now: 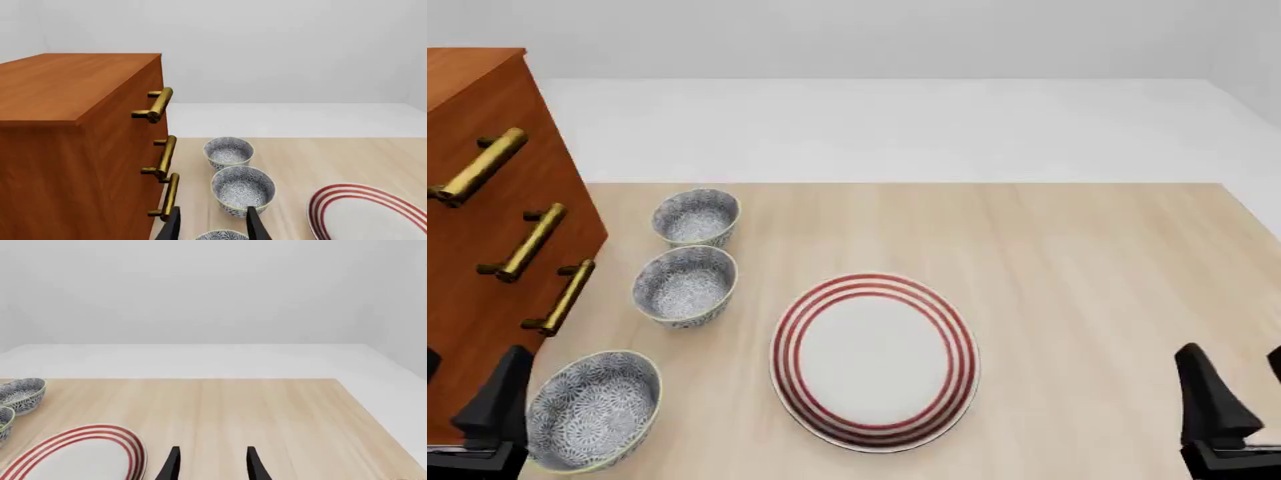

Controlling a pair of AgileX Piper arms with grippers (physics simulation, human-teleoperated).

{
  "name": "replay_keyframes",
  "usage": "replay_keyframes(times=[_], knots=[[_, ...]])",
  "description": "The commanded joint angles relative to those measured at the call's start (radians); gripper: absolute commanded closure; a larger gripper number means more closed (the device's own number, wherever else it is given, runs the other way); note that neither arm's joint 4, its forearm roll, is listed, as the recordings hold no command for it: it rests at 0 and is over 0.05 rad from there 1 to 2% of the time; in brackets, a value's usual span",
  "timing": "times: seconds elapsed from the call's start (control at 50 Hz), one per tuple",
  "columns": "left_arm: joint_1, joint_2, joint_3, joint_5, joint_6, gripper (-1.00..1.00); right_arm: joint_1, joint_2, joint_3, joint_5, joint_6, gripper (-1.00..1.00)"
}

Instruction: Pick up the bowl and put it in the middle on the plate.

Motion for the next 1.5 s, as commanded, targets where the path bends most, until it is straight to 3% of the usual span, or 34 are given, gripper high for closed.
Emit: replay_keyframes(times=[0.02,0.28,0.38,0.4,0.46,0.56,0.64,0.68,0.72,0.82,0.94,0.96,1.0,1.04,1.08,1.14,1.24,1.28,1.3,1.34,1.38,1.4,1.5], knots=[[0.000,0.000,0.000,0.000,0.000,-1.00,-0.004,0.010,0.003,-0.008,0.001,-1.00],[0.000,0.000,0.000,0.000,0.000,-1.00,0.012,0.028,0.005,-0.022,-0.016,-1.00],[0.000,0.000,0.000,0.000,0.000,-1.00,0.020,0.047,0.006,-0.050,-0.027,-1.00],[0.000,0.000,0.000,0.000,0.000,-1.00,0.010,0.119,0.006,-0.099,-0.044,-1.00],[0.000,0.000,0.000,0.000,0.000,-1.00,0.023,0.133,0.003,-0.126,-0.035,-1.00],[0.000,0.000,0.000,0.000,0.000,-1.00,0.043,0.159,-0.129,-0.040,-0.025,-1.00],[0.000,0.000,0.000,0.000,0.000,-1.00,0.095,0.200,-0.275,0.047,-0.053,-1.00],[0.000,0.000,0.000,0.000,0.000,-1.00,0.130,0.259,-0.384,0.095,-0.025,-1.00],[0.000,0.000,0.000,0.000,0.000,-1.00,0.115,0.346,-0.473,0.135,-0.073,-1.00],[0.000,0.000,0.000,0.000,0.000,-1.00,0.160,0.443,-0.652,0.215,-0.099,-1.00],[0.000,0.000,0.000,0.000,0.000,-1.00,0.209,0.605,-0.834,0.298,-0.061,-1.00],[0.000,0.000,0.000,0.000,0.000,-1.00,0.247,0.618,-0.871,0.304,-0.039,-1.00],[0.000,0.000,0.000,0.000,0.000,-1.00,0.248,0.664,-0.926,0.337,-0.056,-1.00],[0.000,0.000,0.000,0.000,0.000,-1.00,0.258,0.782,-1.000,0.396,-0.108,-1.00],[0.000,0.000,0.000,0.000,0.000,-1.00,0.316,0.831,-1.061,0.403,-0.001,-1.00],[0.000,0.000,0.000,0.000,0.000,-1.00,0.426,0.954,-1.147,0.432,0.055,-1.00],[0.000,0.000,0.000,0.000,0.000,-1.00,0.498,1.084,-1.258,0.445,0.036,-1.00],[0.000,0.000,0.000,0.000,0.000,-1.00,0.532,1.117,-1.288,0.454,0.066,-1.00],[0.000,0.000,0.000,0.000,0.000,-1.00,0.559,1.155,-1.319,0.470,0.110,-1.00],[0.000,0.000,0.000,0.000,0.000,-1.00,0.561,1.184,-1.356,0.471,0.105,-1.00],[0.000,0.000,0.000,0.000,0.000,-1.00,0.588,1.238,-1.397,0.492,0.123,-1.00],[0.000,0.000,0.000,0.000,0.000,-1.00,0.600,1.265,-1.418,0.500,0.157,-1.00],[0.000,0.000,0.000,0.000,0.000,-1.00,0.604,1.357,-1.511,0.550,0.176,-1.00]])
